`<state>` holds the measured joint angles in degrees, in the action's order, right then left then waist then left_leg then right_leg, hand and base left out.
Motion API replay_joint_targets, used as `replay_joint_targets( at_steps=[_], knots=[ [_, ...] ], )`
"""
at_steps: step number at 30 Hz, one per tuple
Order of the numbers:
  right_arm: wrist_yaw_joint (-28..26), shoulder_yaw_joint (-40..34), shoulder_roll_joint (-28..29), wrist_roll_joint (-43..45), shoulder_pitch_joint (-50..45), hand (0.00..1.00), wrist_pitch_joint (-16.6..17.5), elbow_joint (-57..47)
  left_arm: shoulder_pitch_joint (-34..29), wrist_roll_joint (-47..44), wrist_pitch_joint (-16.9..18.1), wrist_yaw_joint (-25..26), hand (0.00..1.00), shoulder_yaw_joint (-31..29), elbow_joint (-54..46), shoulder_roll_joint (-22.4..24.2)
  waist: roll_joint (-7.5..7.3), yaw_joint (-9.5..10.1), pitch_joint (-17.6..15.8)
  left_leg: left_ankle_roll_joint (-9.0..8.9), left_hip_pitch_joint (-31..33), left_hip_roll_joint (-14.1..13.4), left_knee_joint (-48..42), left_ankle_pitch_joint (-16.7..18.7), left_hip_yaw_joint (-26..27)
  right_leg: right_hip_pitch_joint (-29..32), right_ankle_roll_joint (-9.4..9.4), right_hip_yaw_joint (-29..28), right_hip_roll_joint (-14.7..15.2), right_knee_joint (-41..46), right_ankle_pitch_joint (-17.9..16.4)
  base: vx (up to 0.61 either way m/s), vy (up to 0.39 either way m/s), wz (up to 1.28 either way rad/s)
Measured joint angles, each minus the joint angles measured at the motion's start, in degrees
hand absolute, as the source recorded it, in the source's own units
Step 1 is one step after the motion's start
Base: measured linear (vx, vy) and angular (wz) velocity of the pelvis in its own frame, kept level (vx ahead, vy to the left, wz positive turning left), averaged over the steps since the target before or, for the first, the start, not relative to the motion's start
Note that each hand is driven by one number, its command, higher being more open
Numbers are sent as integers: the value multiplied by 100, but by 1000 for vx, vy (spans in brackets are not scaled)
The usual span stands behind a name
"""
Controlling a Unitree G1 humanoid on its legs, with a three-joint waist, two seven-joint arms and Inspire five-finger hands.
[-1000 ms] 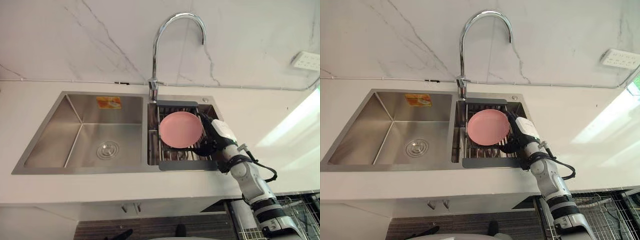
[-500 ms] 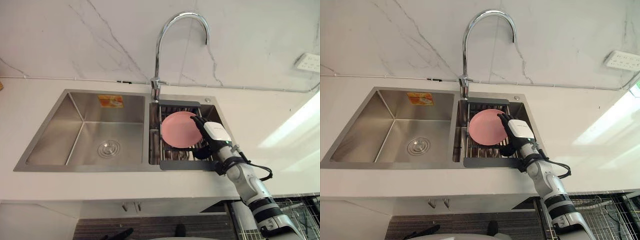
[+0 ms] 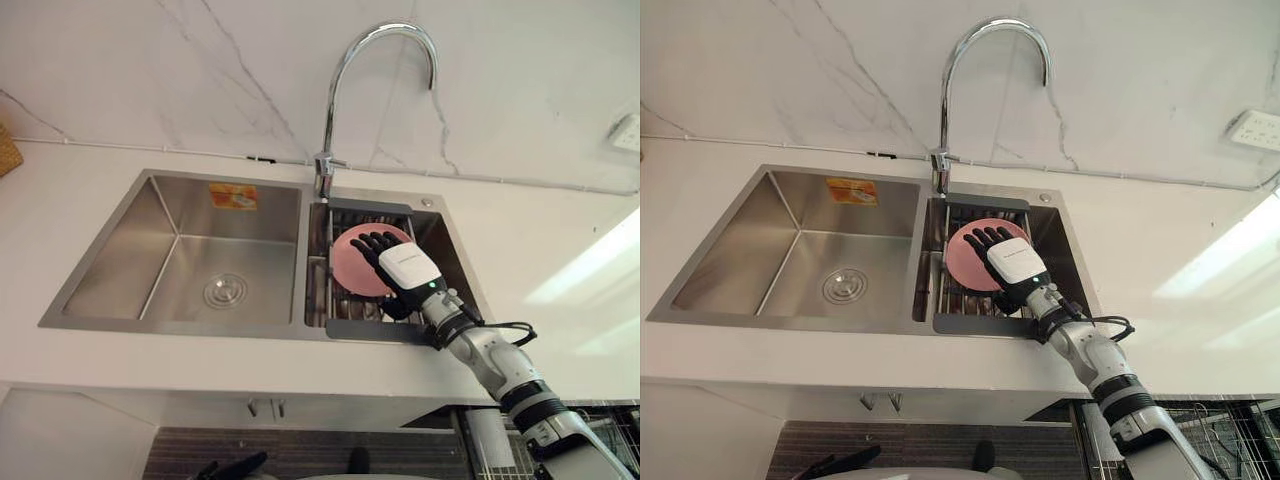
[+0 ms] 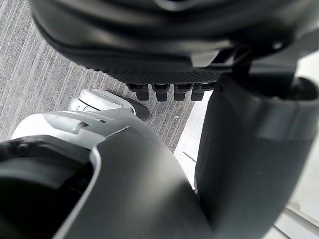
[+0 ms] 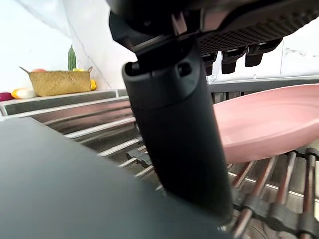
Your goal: Walk over to the sink, pick up the cup, carry it to the dishwasher, place the cup inside the dishwasher, then close the dishwasher door
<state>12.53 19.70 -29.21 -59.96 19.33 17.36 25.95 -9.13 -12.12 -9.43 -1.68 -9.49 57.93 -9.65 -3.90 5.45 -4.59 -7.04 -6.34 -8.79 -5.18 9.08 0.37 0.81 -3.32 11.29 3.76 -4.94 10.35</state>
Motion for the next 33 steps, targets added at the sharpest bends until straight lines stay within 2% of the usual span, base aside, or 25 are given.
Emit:
replay_joint_targets(
  at_steps=[7,11,15,23,33],
  knots=[
    [-5,324,-179,7,304,100,11,420,32,-6,-6,-2,100,228,-81,-69,-22,73,-7,-5,70,22,17,-61,-165,-19,0,146,40,1,0,-25,3,12],
    [1,332,-175,7,359,100,-144,595,32,-10,-6,-1,100,270,-139,-88,-51,154,-23,-12,71,32,22,-88,-219,-52,-20,190,54,-9,-17,-45,0,6],
    [176,334,-160,2,417,100,-278,769,33,-13,-3,-14,100,270,-165,-90,-60,166,-66,-9,77,52,29,-111,-235,-53,-19,205,77,-22,-20,-40,5,3],
    [339,327,-150,6,483,100,-304,970,34,-20,6,-15,100,271,-187,-92,-44,163,-98,-4,117,82,29,-153,-324,-67,-19,295,111,-21,-19,-13,2,5],
    [618,309,-136,124,499,100,-496,1221,31,-33,97,-77,100,263,-184,-113,-46,192,-104,-18,236,95,78,-210,-480,-42,19,472,135,-23,-44,-33,-5,9]
  ],
)
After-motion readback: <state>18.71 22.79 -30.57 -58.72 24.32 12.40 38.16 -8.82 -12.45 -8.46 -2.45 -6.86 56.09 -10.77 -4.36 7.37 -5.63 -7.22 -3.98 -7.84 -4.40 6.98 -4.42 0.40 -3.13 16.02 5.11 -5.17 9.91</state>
